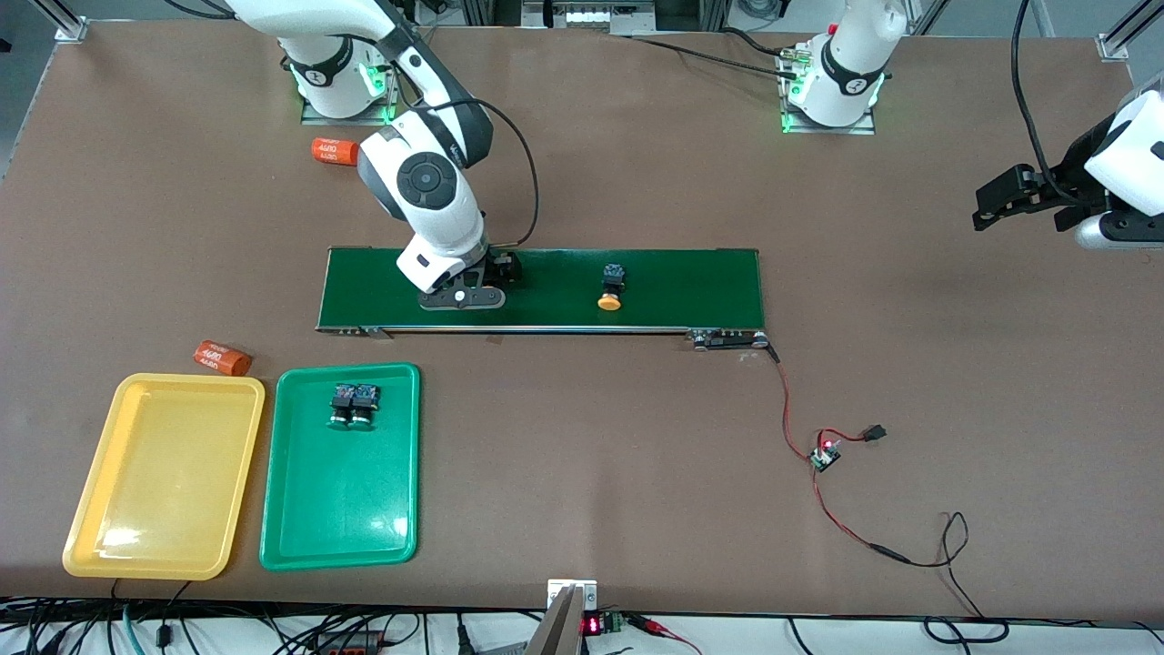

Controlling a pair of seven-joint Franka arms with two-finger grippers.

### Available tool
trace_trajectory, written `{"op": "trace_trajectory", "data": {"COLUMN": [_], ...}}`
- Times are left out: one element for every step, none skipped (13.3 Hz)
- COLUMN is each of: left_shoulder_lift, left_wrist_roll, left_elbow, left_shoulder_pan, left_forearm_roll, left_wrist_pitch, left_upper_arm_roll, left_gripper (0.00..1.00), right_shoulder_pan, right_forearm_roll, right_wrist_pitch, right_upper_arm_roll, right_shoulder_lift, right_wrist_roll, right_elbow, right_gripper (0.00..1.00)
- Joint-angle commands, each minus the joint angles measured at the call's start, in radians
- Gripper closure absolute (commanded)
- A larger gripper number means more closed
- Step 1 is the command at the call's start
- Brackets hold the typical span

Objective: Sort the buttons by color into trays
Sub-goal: 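Grasp a yellow button on the belt with the right gripper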

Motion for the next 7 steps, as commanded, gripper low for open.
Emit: {"op": "trace_trajectory", "data": {"left_shoulder_lift": [0.021, 0.021, 0.021, 0.021, 0.021, 0.021, 0.021], "left_wrist_roll": [0.018, 0.018, 0.015, 0.012, 0.012, 0.009, 0.009], "left_elbow": [0.039, 0.039, 0.039, 0.039, 0.039, 0.039, 0.039], "left_shoulder_pan": [-0.008, -0.006, -0.008, -0.008, -0.008, -0.008, -0.008], "left_forearm_roll": [0.025, 0.025, 0.025, 0.025, 0.024, 0.022, 0.022], "left_wrist_pitch": [-0.026, -0.026, -0.026, -0.026, -0.027, -0.027, -0.026], "left_upper_arm_roll": [0.005, 0.005, 0.005, 0.005, 0.003, 0.005, 0.005], "left_gripper": [0.00, 0.00, 0.00, 0.00, 0.00, 0.00, 0.00], "right_shoulder_pan": [0.000, -0.001, -0.003, -0.004, -0.006, -0.007, -0.009], "right_forearm_roll": [0.008, 0.008, 0.008, 0.008, 0.008, 0.008, 0.008], "right_wrist_pitch": [0.025, 0.025, 0.020, 0.017, 0.017, 0.015, 0.012], "right_upper_arm_roll": [0.003, 0.002, 0.002, 0.002, 0.000, -0.001, -0.003], "right_shoulder_lift": [0.016, 0.016, 0.016, 0.016, 0.016, 0.015, 0.012], "right_wrist_roll": [-0.017, -0.023, -0.025, -0.025, -0.026, -0.026, -0.026], "right_elbow": [-0.005, -0.005, -0.005, -0.005, -0.005, -0.005, -0.004], "right_gripper": [0.01, 0.14, 0.29, 0.49, 0.64, 0.78, 0.88]}}
